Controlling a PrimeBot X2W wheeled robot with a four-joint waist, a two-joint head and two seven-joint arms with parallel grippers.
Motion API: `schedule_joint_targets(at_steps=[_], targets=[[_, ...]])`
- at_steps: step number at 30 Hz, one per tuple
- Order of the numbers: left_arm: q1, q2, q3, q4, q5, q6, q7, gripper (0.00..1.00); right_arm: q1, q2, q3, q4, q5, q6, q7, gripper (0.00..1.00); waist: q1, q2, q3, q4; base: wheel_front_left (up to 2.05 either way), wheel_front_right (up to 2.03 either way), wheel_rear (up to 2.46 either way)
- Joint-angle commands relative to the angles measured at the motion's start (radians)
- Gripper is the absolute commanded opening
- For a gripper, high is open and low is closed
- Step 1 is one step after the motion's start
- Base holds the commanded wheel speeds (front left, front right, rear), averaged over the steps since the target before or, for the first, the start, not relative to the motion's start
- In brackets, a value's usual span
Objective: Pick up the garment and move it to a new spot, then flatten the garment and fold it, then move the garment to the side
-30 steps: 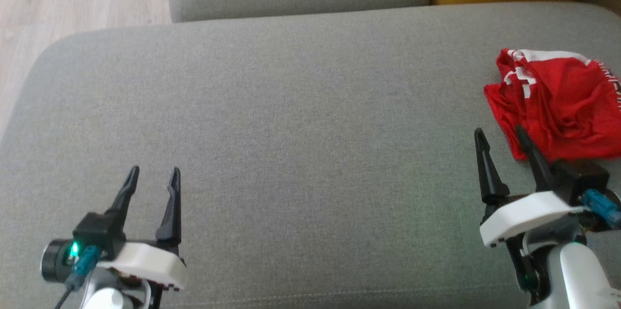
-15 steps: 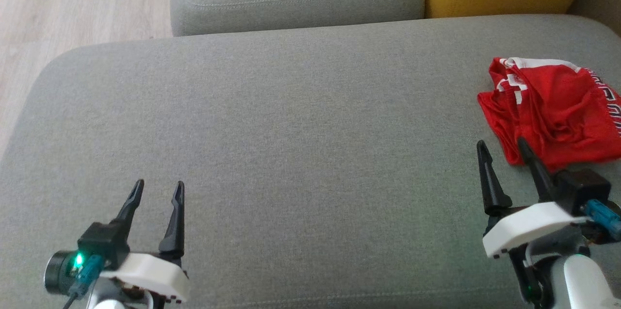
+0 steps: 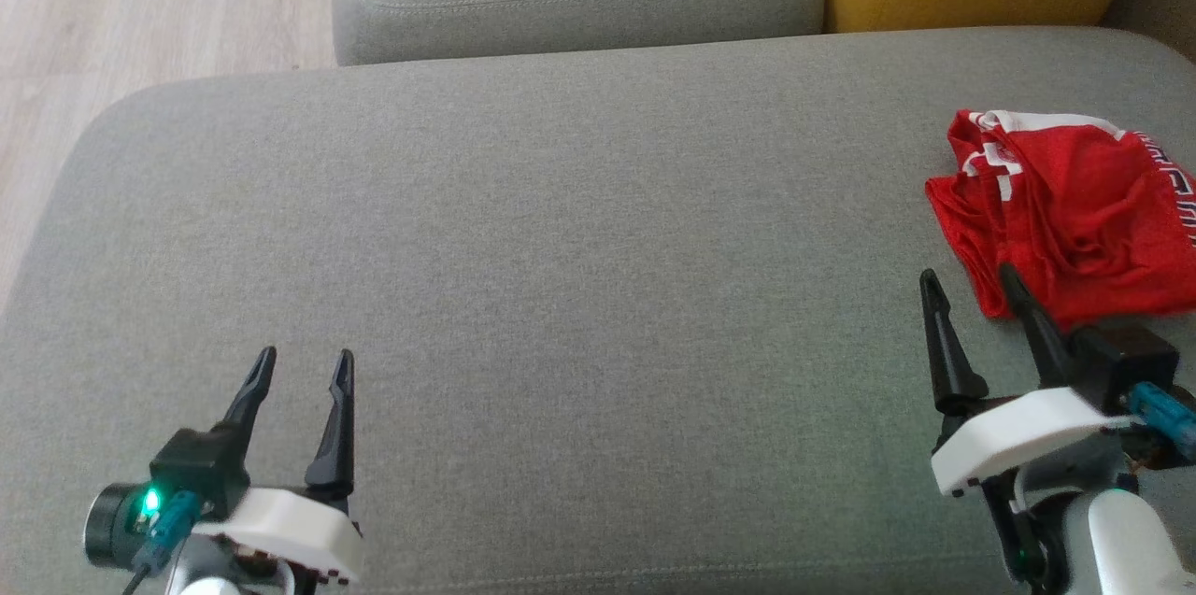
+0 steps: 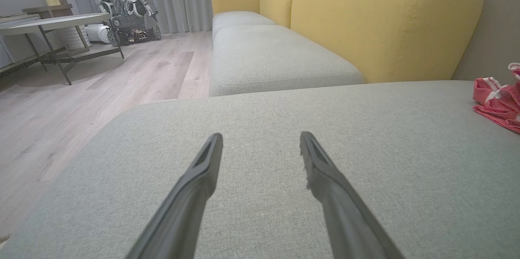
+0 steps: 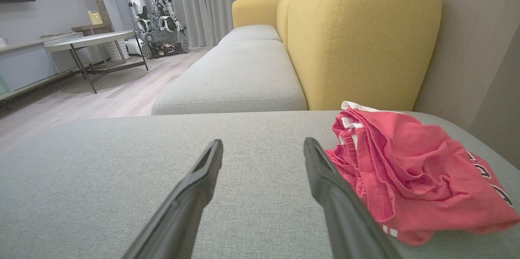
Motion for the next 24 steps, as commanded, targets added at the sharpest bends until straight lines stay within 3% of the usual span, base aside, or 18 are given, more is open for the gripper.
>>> schedule_joint_targets(at_steps=[1, 24], targets=[[-0.041, 0.030, 0.039, -0.033, -0.010, 0.004, -0.004, 1.00, -0.027, -0.003, 0.018, -0.044, 0.004, -0.001, 0.001, 1.00, 0.0001, -0.0001, 0.000, 0.000, 0.00, 0.00, 0.00], [-0.049, 0.029, 0.024, -0.032, -0.016, 0.005, -0.010, 1.00, -0.025, -0.003, 0.014, -0.046, 0.012, -0.001, 0.010, 1.00, 0.0001, -0.0001, 0.002, 0.009, 0.00, 0.00, 0.00]])
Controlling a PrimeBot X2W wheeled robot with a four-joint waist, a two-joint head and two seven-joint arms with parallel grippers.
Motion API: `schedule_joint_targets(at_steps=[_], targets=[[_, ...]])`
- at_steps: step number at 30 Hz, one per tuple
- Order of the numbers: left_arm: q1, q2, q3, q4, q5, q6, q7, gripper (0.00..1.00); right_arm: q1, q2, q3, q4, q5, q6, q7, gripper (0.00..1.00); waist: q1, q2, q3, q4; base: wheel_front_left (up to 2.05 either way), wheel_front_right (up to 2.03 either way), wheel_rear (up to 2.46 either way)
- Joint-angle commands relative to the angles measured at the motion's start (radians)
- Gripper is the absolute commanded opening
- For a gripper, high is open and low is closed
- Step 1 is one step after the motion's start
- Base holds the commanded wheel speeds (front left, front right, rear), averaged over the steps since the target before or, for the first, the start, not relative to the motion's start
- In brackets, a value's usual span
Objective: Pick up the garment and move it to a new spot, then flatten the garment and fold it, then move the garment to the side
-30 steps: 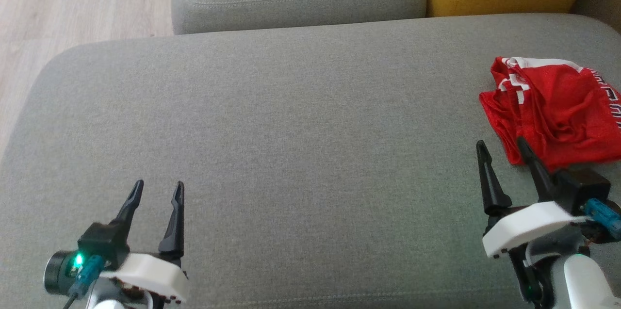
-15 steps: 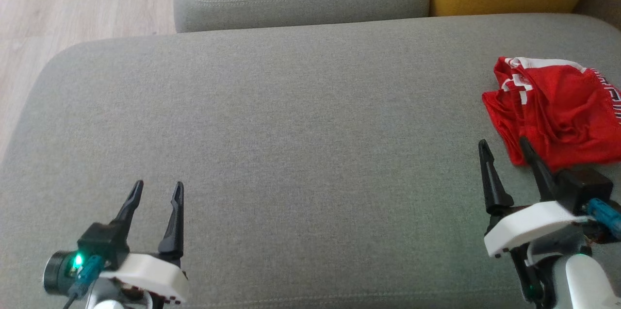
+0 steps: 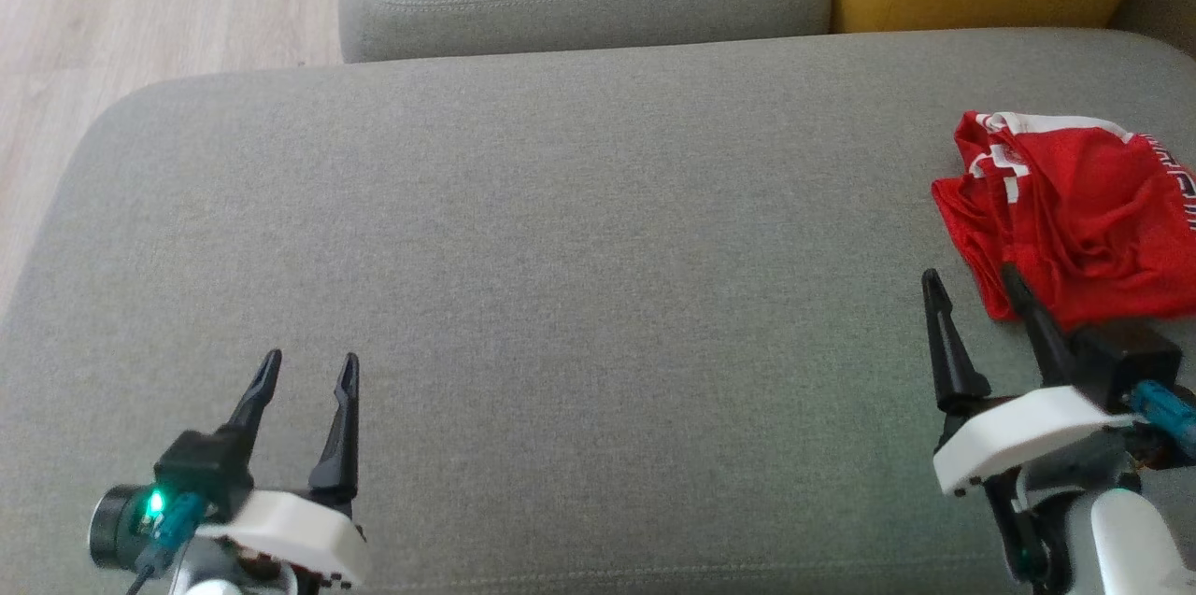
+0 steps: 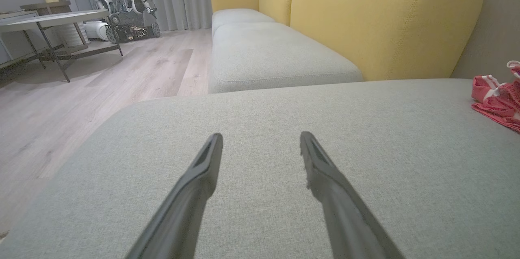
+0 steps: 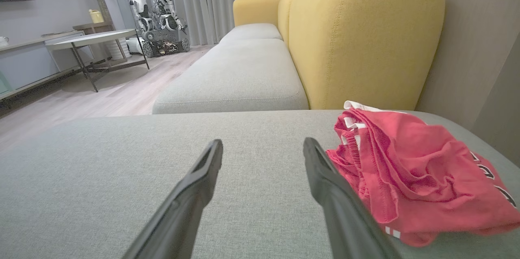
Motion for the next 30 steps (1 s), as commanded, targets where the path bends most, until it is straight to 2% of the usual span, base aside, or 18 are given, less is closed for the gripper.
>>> schedule_joint_targets(at_steps=[1, 2, 5, 30], targets=[[-0.048, 0.023, 0.038, -0.031, -0.011, 0.002, -0.009, 1.00, -0.025, -0.003, 0.018, -0.041, 0.011, -0.001, 0.001, 1.00, 0.0001, 0.0000, -0.001, -0.001, 0.00, 0.00, 0.00], [0.000, -0.003, -0.001, 0.003, -0.007, -0.001, 0.000, 0.00, 0.000, 0.000, 0.001, 0.004, 0.000, 0.000, 0.000, 0.00, 0.0001, 0.0000, -0.001, 0.000, 0.00, 0.00, 0.00], [0.010, -0.021, -0.012, 0.037, -0.015, -0.003, 0.003, 0.00, 0.007, 0.001, 0.002, 0.047, 0.008, 0.000, 0.000, 0.00, 0.0001, 0.0000, -0.001, 0.000, 0.00, 0.00, 0.00], [-0.023, -0.076, 0.085, 0.078, -0.266, -0.081, 0.058, 0.00, -0.014, 0.000, -0.016, 0.085, 0.308, 0.000, 0.000, 0.00, 0.0001, 0.0000, 0.000, 0.003, 0.00, 0.00, 0.00]])
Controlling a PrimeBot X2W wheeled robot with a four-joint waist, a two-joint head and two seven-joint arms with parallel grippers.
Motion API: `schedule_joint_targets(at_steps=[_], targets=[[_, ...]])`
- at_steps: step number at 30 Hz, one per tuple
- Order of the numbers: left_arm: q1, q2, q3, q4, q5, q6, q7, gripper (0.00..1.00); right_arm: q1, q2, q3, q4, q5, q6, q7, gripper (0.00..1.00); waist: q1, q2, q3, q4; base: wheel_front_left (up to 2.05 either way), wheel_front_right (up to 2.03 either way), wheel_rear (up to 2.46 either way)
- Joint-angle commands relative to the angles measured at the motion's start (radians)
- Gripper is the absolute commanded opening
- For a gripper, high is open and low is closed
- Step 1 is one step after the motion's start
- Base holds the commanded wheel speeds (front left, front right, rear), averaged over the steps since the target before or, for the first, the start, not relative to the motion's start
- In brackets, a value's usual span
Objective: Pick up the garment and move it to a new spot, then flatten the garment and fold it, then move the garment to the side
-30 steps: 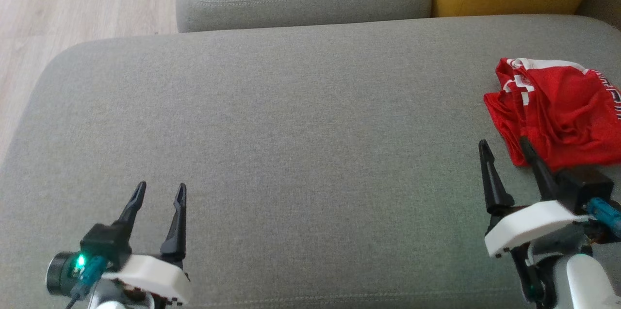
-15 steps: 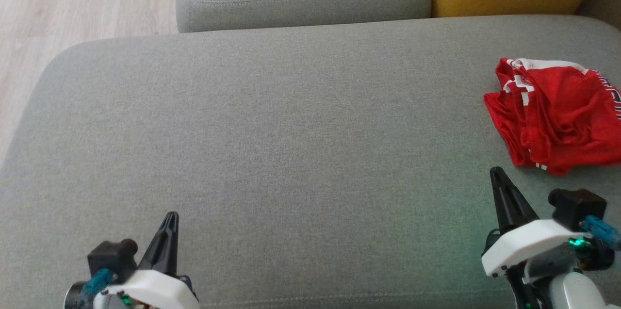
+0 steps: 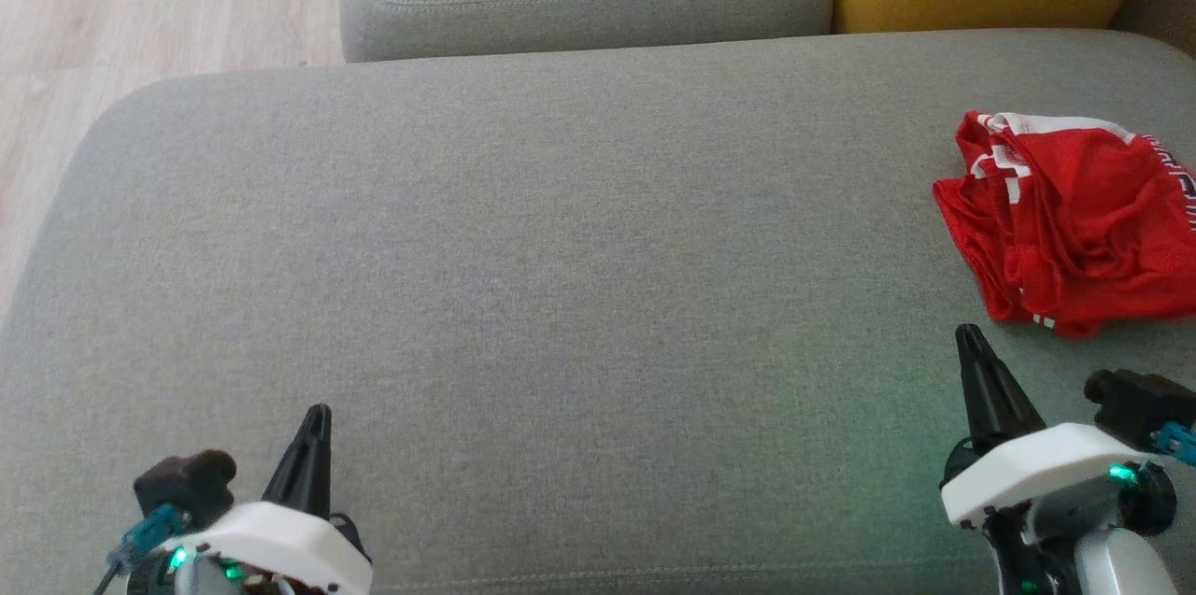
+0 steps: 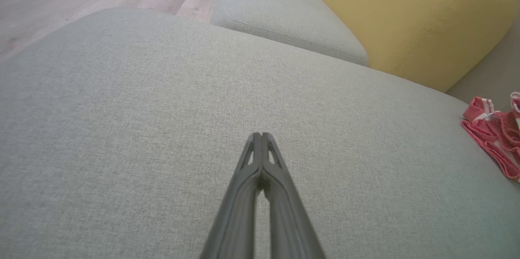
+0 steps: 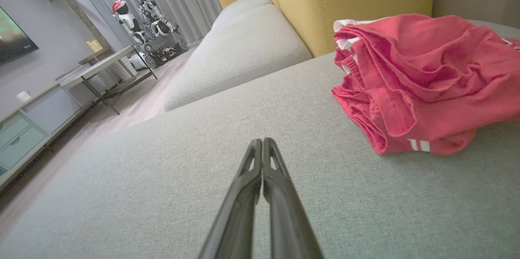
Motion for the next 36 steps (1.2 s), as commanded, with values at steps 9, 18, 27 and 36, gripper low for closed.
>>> schedule_joint_targets(at_steps=[9, 18, 27, 36], targets=[[-0.067, -0.011, 0.064, -0.012, -0.097, -0.033, 0.022, 0.00, -0.060, -0.003, -0.008, -0.016, 0.119, 0.000, -0.003, 0.00, 0.0000, 0.0000, 0.001, 0.001, 0.00, 0.00, 0.00], [-0.078, -0.032, 0.101, -0.001, -0.185, -0.061, 0.044, 0.00, -0.067, -0.003, -0.015, -0.002, 0.226, 0.000, -0.004, 0.00, 0.0000, 0.0000, 0.001, 0.002, 0.00, 0.00, 0.00], [-0.089, -0.054, 0.139, 0.011, -0.272, -0.089, 0.066, 0.00, -0.075, -0.003, -0.021, 0.012, 0.334, 0.000, -0.004, 0.00, 0.0000, 0.0000, 0.002, 0.003, 0.00, 0.00, 0.00], [-0.100, -0.076, 0.177, 0.024, -0.359, -0.117, 0.088, 0.00, -0.083, -0.004, -0.028, 0.027, 0.441, 0.000, -0.004, 0.00, 0.0000, 0.0000, 0.002, 0.004, 0.00, 0.00, 0.00]])
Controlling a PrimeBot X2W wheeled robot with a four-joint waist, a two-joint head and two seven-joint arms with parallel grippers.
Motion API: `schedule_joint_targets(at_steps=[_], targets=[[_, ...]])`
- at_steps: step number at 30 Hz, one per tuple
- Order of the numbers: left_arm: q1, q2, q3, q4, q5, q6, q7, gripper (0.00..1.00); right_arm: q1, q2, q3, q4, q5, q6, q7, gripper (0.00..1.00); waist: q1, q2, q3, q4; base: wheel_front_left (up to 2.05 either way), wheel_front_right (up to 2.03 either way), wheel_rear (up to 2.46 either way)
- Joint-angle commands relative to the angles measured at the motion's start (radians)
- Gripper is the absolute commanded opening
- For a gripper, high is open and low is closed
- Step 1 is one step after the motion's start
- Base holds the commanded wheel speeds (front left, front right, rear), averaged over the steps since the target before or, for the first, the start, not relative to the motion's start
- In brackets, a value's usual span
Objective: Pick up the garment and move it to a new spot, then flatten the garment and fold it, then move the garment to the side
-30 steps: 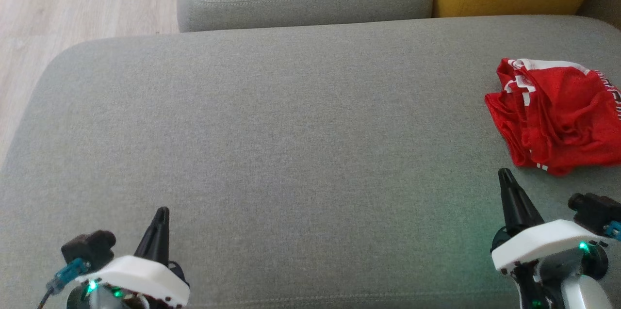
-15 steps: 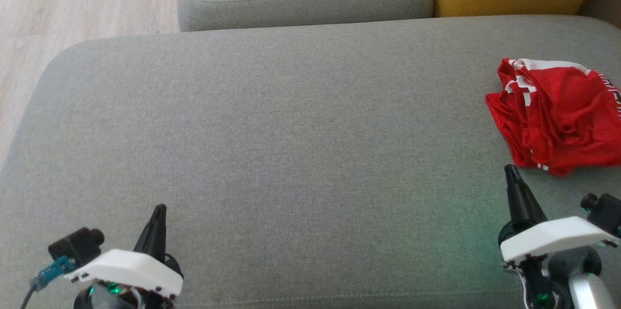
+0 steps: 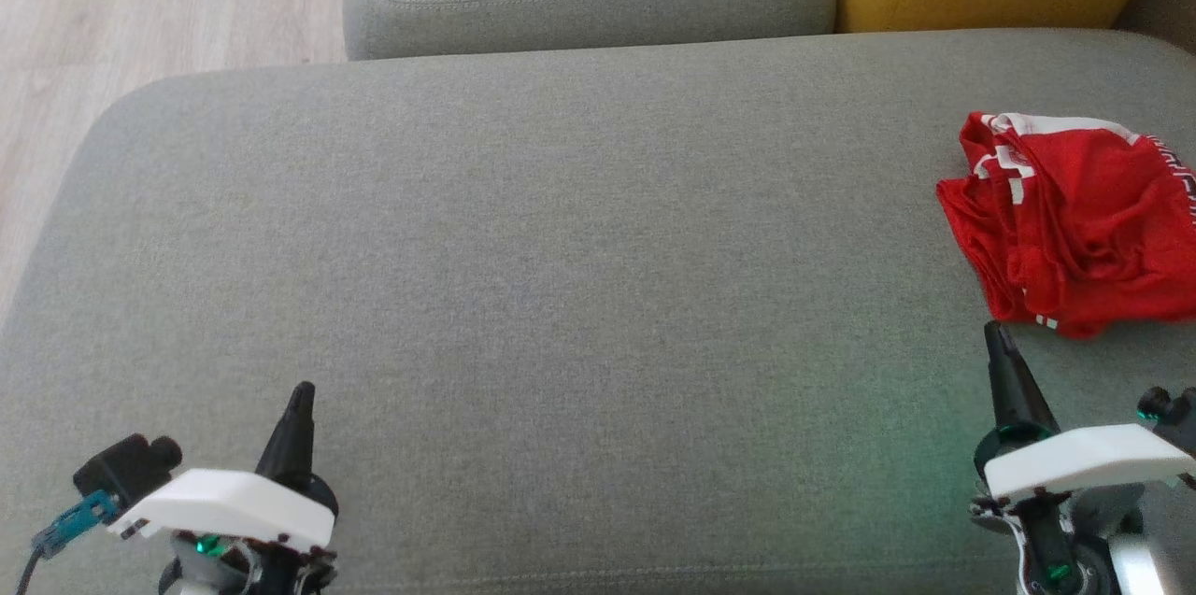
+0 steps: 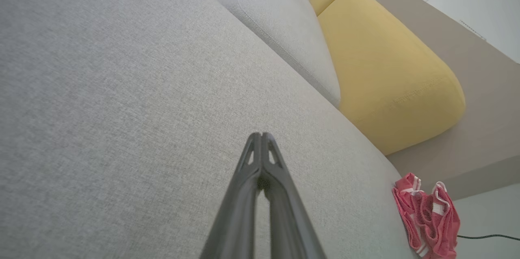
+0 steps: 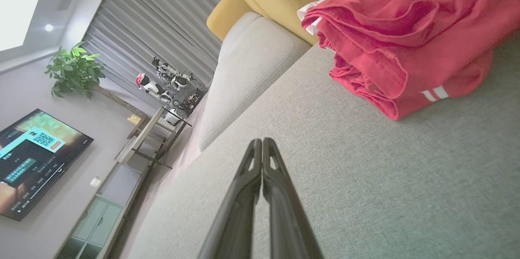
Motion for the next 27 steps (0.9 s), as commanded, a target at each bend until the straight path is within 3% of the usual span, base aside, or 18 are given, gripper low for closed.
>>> schedule_joint_targets(at_steps=[1, 27], targets=[[-0.061, 0.004, 0.045, -0.022, -0.029, -0.013, 0.007, 0.00, -0.061, -0.004, 0.004, -0.028, 0.039, 0.000, -0.004, 0.00, 0.0000, 0.0000, 0.000, 0.000, 0.00, 0.00, 0.00], [-0.094, -0.063, 0.158, 0.016, -0.278, -0.093, 0.074, 0.00, -0.084, -0.005, -0.016, 0.014, 0.350, -0.001, -0.004, 0.00, 0.0000, 0.0000, 0.002, 0.003, 0.00, 0.00, 0.00]])
